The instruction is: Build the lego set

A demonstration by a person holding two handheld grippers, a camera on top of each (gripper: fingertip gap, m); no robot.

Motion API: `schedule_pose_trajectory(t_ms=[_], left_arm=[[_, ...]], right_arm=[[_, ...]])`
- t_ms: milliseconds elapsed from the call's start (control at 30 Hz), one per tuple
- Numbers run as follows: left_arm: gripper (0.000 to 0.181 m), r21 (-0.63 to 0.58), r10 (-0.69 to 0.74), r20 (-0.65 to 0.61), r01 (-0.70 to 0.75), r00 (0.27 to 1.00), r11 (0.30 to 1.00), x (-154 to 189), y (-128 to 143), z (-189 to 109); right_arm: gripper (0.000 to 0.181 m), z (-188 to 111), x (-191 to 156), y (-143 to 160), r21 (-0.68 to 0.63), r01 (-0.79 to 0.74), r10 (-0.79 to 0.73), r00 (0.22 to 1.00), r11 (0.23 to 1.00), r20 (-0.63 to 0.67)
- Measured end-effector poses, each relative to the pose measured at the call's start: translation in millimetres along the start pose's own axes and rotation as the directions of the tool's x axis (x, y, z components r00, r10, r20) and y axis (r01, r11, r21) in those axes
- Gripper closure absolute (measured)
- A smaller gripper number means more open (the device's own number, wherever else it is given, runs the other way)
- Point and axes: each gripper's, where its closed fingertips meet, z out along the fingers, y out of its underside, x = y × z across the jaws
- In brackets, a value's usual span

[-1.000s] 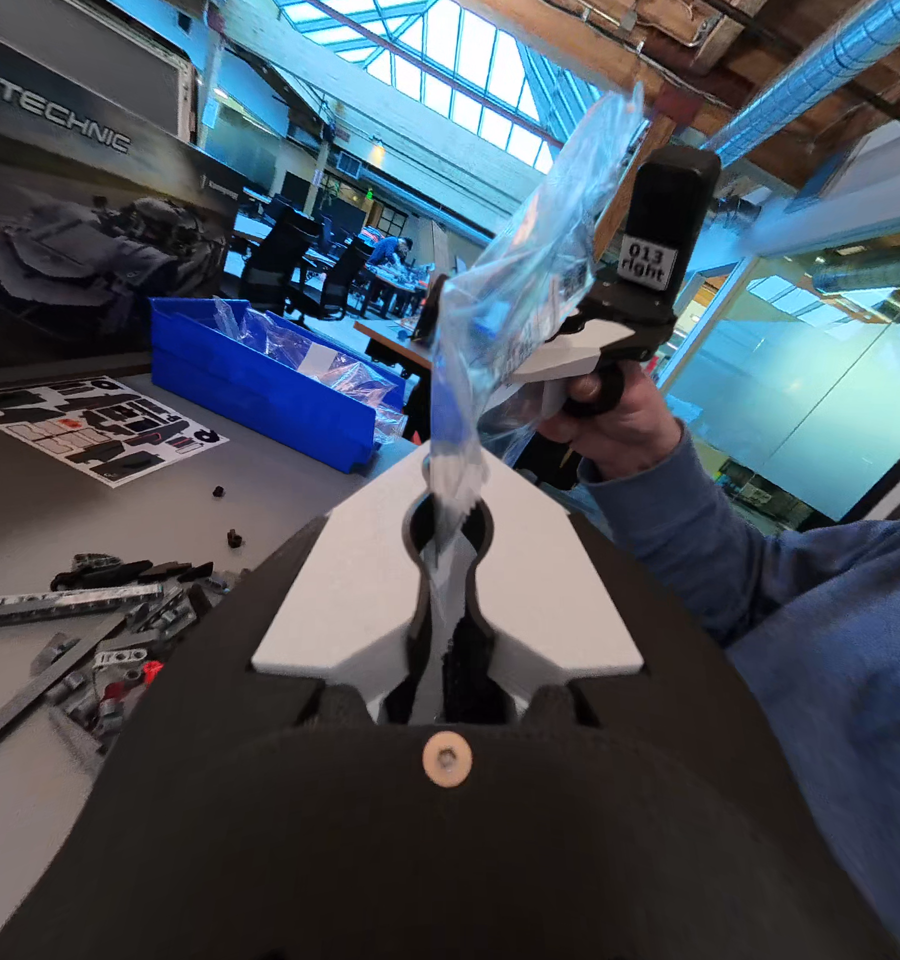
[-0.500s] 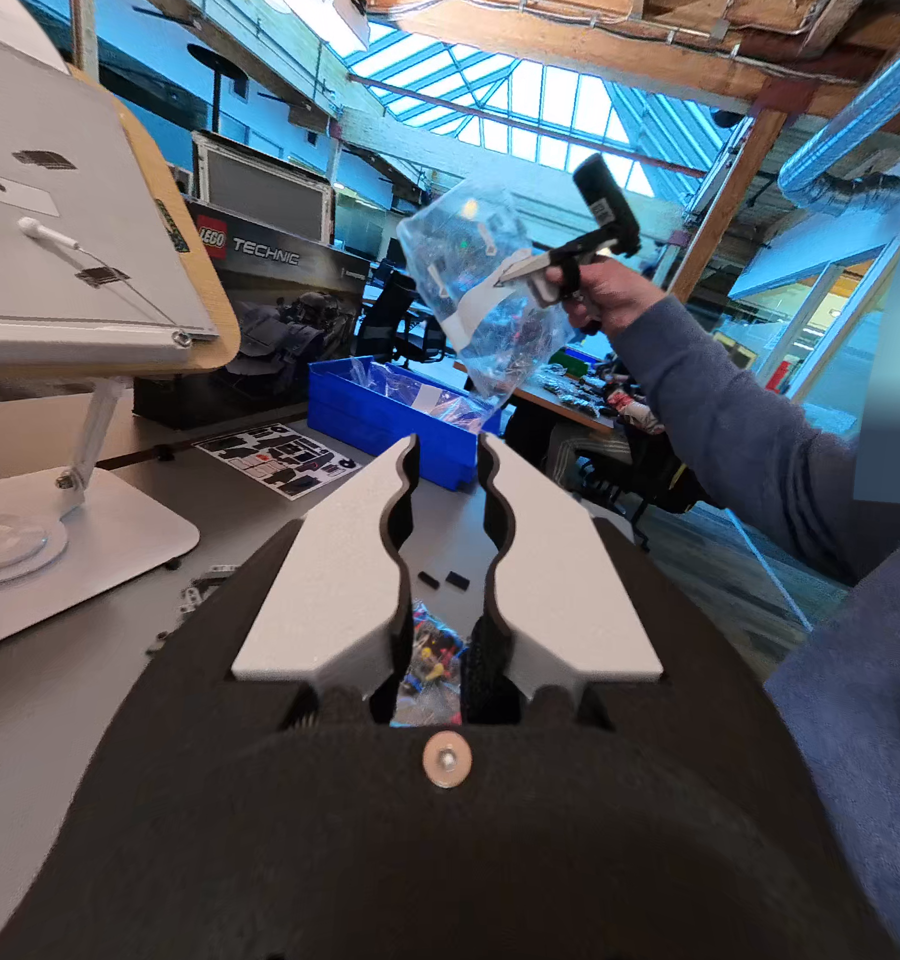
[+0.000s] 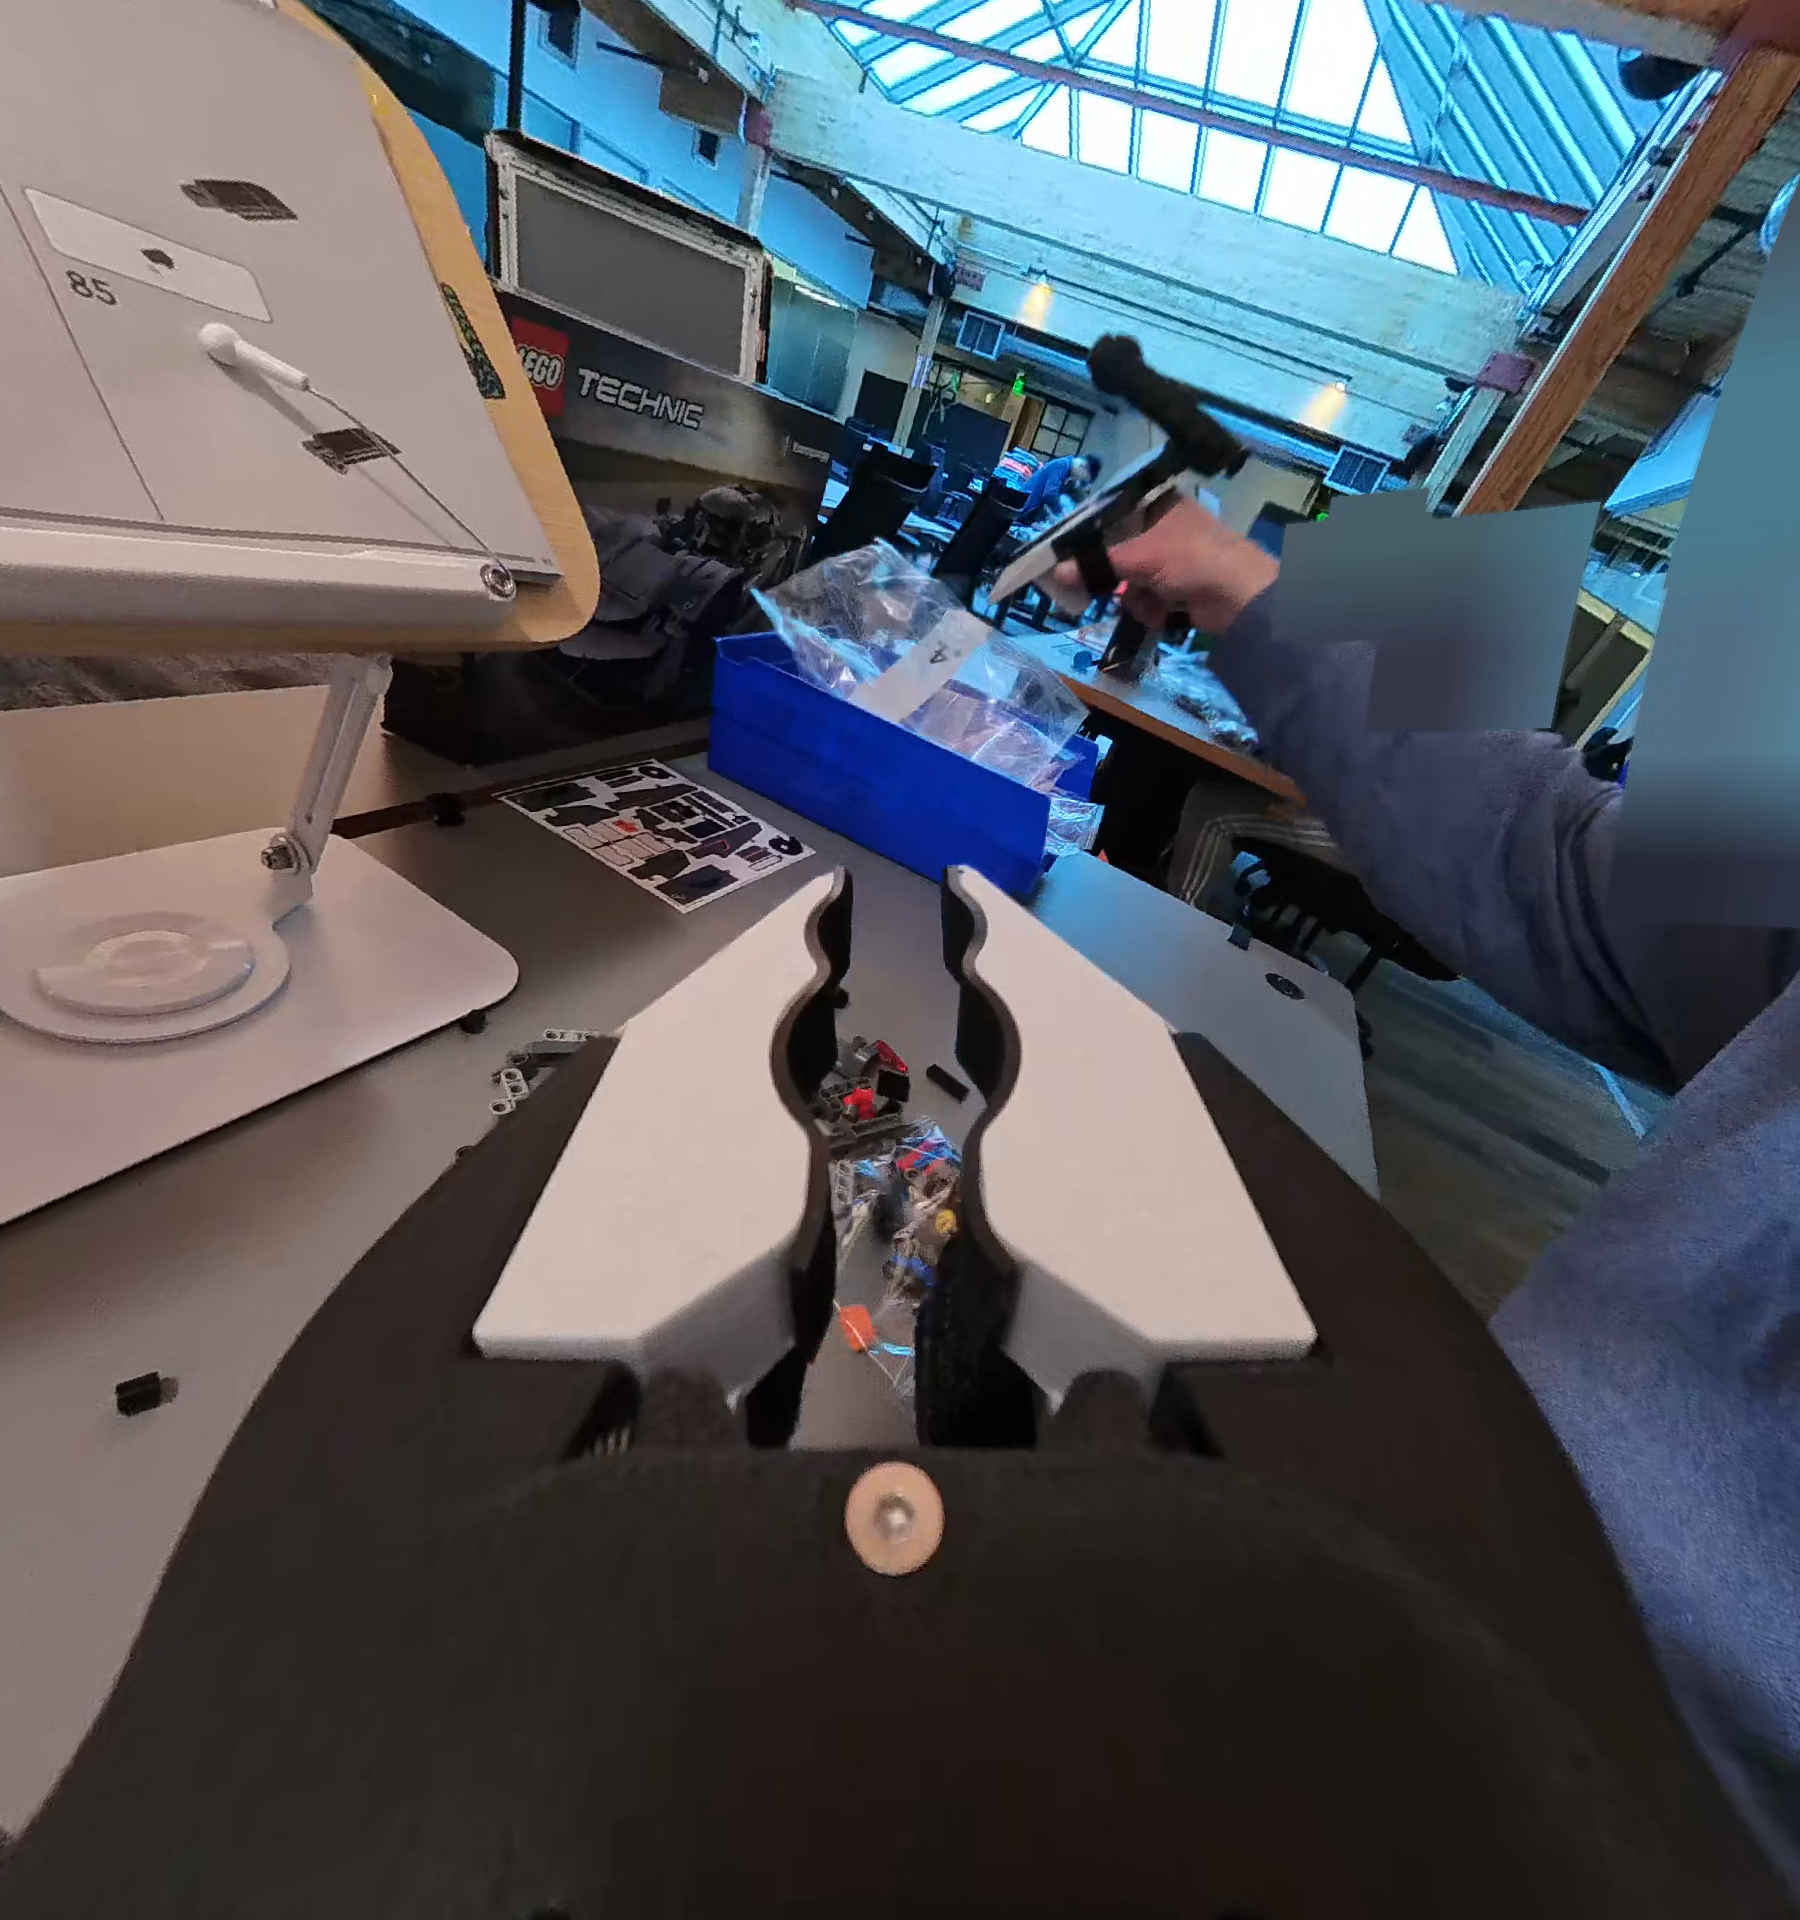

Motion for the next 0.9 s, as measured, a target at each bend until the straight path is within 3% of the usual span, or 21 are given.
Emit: schedule_pose_trajectory(t_ms=[33, 167, 267, 400, 500, 667, 733, 833, 900], left_arm=[[0.167, -0.008, 0.000, -0.001, 0.000, 1.000, 1.000, -0.8, 1.4, 2.3], [0.167, -0.010, 0.008, -0.013, -0.008, 1.000, 1.000, 2.9, 1.5, 9.2], [0.167, -0.016, 0.016, 0.005, -0.016, 1.000, 1.000, 1.9, 3.6, 7.5], [0.167, -0.037, 0.024, 0.044, -0.023, 0.999, 0.999, -2.3, 7.5, -2.3], [0.167, -0.058, 0.028, 0.072, -0.024, 0.997, 0.998, -6.1, 11.5, -10.4], [0.167, -0.083, 0.064, 0.135, -0.054, 0.989, 0.995, -17.4, 11.8, -29.0], [0.167, -0.086, 0.085, 0.161, -0.072, 0.983, 0.994, -22.3, 8.5, -39.8], [0.167, -0.104, 0.123, 0.226, -0.102, 0.966, 0.989, -35.2, 7.3, -60.7], [0.167, -0.097, 0.132, 0.269, -0.110, 0.954, 0.989, -44.2, 6.4, -77.6]], right_arm=[[0.119, -5.0, -4.2, -0.6, -0.029, 0.035, -0.035, 0.999, 0.999, -0.012], [0.155, -7.8, -17.3, -18.2, -0.013, 0.132, -0.132, 0.991, 0.991, -0.012], [0.181, 21.6, -24.5, -16.9, -0.030, 0.196, -0.197, 0.980, 0.980, -0.028], [0.181, 92.4, -32.7, 40.5, -0.261, 0.193, -0.191, 0.981, 0.946, 0.035], [0.181, 111.4, -39.9, 63.5, -0.329, 0.201, -0.193, 0.979, 0.923, 0.057], [0.138, 57.0, -49.1, 13.9, -0.099, 0.204, -0.206, 0.979, 0.974, -0.011], [0.142, 23.5, -63.8, -12.5, 0.039, 0.238, -0.236, 0.971, 0.971, -0.044], [0.153, -15.4, -129.1, -43.4, 0.237, 0.268, -0.292, 0.954, 0.934, 0.069], [0.145, -15.1, -188.8, -54.7, 0.309, 0.254, -0.324, 0.925, 0.916, 0.200]])
